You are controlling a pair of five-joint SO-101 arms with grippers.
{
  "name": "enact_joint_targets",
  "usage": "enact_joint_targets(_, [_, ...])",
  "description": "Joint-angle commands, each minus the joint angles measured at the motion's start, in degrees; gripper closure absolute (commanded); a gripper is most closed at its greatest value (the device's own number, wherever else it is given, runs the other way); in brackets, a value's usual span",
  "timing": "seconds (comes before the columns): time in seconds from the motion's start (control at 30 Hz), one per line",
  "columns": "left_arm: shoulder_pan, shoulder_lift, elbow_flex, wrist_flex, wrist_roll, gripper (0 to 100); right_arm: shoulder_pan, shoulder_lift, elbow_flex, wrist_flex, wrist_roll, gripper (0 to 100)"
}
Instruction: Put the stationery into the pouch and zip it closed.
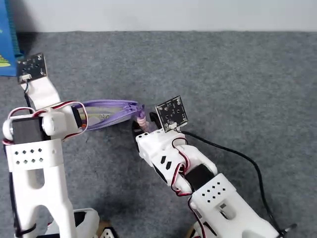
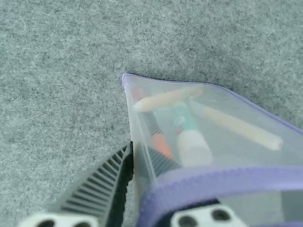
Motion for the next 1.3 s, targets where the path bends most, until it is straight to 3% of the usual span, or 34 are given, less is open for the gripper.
enact_joint_targets(0.0, [-0.53, 0.26, 0.57, -1.32, -0.26, 99, 0.40, 0.04, -0.88, -1.71, 0.53, 82.4])
enact_joint_targets(0.23, [-0.53, 0.35, 0.57, -1.32, -0.26, 99, 0.48, -0.04, -0.88, -2.95, 0.70, 97.6])
enact_joint_targets(0.57, [-0.70, 0.35, 0.57, -1.41, -0.26, 99, 0.48, -0.57, -0.62, -1.63, 1.76, 99.1])
enact_joint_targets(0.73, [-0.35, 0.09, 0.48, -2.20, -1.49, 99, 0.13, -4.44, -0.53, 5.58, 6.24, 99.1])
enact_joint_targets(0.9, [0.09, 0.26, 0.31, -9.05, -4.75, 99, 0.04, -13.32, -0.53, 15.60, 11.16, 99.1])
enact_joint_targets(1.17, [15.30, 0.53, 0.48, -20.31, -5.36, 97, -5.85, -32.31, -0.53, 33.45, 12.66, 99.1])
enact_joint_targets(1.27, [22.33, 0.53, 0.57, -22.51, -10.11, 91, -8.66, -39.87, -0.53, 38.90, 12.75, 99.1])
